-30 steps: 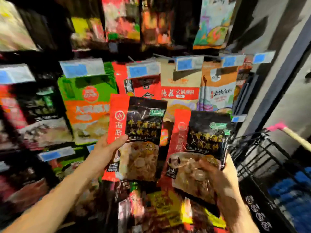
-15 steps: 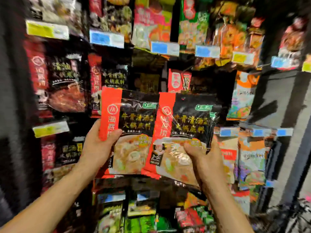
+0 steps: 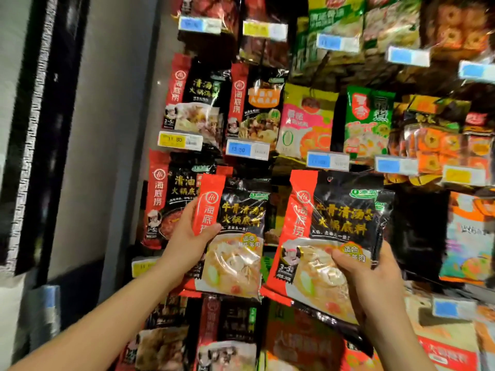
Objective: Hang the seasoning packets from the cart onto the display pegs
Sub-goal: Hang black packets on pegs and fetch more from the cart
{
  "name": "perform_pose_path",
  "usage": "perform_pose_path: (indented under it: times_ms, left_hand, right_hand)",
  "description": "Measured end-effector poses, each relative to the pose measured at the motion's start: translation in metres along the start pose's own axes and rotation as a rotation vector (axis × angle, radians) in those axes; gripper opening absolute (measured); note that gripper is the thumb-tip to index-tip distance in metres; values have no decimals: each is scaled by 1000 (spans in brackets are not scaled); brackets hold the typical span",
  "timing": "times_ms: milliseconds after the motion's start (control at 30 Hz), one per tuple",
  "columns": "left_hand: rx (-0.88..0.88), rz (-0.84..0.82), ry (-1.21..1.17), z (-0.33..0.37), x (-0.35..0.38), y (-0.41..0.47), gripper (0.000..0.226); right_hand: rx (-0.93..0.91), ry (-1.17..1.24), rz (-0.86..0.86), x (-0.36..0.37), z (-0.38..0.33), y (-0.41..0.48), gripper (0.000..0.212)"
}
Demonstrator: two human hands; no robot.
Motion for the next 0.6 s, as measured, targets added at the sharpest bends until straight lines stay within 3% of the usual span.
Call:
perform_pose_path:
  times_ms: [100, 233, 600]
  left_hand:
    - [-16, -24, 8, 7, -1, 22, 75]
    - [-13, -24, -16, 19, 1, 40, 79]
    - [-68, -53, -63, 26, -3, 69, 69]
  right_hand:
    - [11, 56, 7, -5, 4, 3, 84]
    - [4, 33, 5, -13, 1, 6, 60]
    - [3, 66, -6, -17, 7, 15, 60]
Point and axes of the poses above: each hand's wrist, its own y-axis towards the middle knuckle, its own x-axis out of the palm, z = x × y, the point moved 7 cm from there along y, towards the middle knuckle, and after that the axes turned 14 degrees about -z, right-handed, at the moved point
